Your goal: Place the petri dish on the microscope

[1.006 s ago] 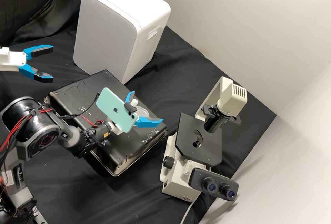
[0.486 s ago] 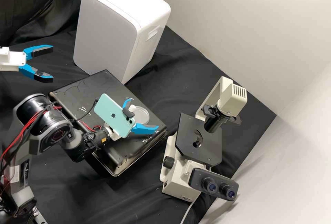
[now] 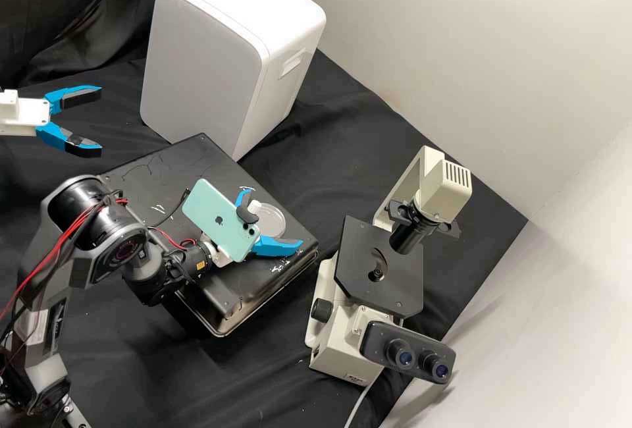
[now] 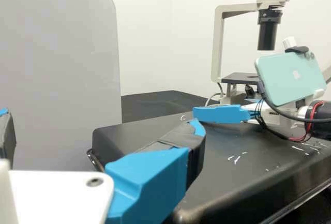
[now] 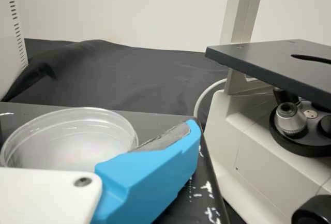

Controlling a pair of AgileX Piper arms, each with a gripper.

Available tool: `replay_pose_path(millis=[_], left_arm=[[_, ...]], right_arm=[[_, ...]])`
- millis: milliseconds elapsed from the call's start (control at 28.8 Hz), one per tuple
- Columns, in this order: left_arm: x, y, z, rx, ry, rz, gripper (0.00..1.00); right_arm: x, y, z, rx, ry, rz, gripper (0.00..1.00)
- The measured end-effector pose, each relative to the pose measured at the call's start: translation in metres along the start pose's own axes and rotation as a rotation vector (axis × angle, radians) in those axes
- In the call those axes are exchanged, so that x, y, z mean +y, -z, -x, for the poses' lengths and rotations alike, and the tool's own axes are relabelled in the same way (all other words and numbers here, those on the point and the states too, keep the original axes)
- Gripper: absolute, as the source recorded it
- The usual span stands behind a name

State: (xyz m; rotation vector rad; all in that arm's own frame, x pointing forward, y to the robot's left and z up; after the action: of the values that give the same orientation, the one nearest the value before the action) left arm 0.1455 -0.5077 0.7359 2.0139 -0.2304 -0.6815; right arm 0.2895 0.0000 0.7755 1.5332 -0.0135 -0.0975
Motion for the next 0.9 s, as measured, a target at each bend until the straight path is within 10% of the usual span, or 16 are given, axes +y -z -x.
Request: replay_pose_path(millis=[486,520,902], left_arm=[[-0.0001,-0.0004,0.0000,-0.002,0.001,0.000,1.00],[-0.0001,-0.0004,0.0000,-0.002,0.001,0.000,1.00],[-0.0002,-0.0008,0.0000,-0.004,0.001,0.001,1.00]], right_arm=[[-0.0059,-0.0011,-0.0083,0.002,0.010,0.006,1.00],[-0.0059,-0.0011,-0.0083,0.002,0.010,0.006,0.00],[-0.0068,-0.0019,-0.0085,-0.001,0.013,0.006,0.00]])
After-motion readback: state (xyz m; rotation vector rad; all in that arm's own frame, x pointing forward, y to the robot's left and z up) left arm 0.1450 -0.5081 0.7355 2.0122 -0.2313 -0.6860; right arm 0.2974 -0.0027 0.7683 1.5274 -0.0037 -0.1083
